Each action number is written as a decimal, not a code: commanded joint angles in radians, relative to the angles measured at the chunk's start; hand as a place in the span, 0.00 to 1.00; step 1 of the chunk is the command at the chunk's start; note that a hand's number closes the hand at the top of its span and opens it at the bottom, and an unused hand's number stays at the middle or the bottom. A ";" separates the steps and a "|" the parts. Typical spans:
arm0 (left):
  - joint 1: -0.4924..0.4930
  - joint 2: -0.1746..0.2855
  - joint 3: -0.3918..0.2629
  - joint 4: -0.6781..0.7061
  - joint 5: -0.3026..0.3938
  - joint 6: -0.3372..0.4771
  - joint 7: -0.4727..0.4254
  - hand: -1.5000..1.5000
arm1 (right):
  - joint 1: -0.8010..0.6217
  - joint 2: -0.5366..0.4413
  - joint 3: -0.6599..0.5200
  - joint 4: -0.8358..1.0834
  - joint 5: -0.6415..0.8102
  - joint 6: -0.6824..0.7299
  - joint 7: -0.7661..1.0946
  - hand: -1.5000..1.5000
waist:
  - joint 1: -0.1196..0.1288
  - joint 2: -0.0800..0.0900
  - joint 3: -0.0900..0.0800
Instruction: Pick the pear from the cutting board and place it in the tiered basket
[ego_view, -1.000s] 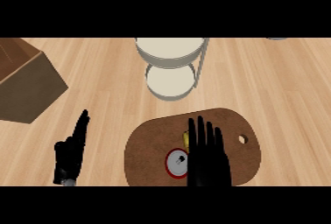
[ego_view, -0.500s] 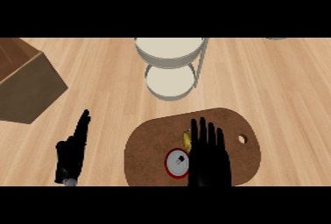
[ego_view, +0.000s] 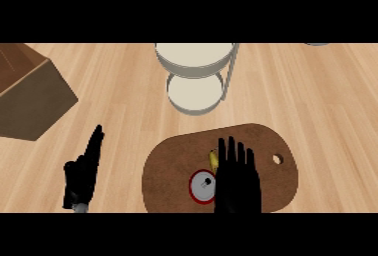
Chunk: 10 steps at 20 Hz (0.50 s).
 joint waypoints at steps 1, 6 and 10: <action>0.017 0.009 0.005 0.022 0.012 -0.038 0.007 0.50 | -0.036 0.019 -0.019 0.078 -0.041 -0.017 0.188 0.00 | 0.004 0.006 -0.006; 0.016 -0.043 -0.024 0.023 -0.043 0.023 0.027 0.50 | -0.054 0.019 -0.047 0.066 -0.078 0.023 0.174 0.00 | 0.000 0.005 -0.006; 0.034 0.024 0.055 0.018 0.017 -0.062 0.013 0.50 | -0.014 0.019 -0.078 0.125 -0.019 -0.041 0.080 1.00 | 0.001 0.005 -0.006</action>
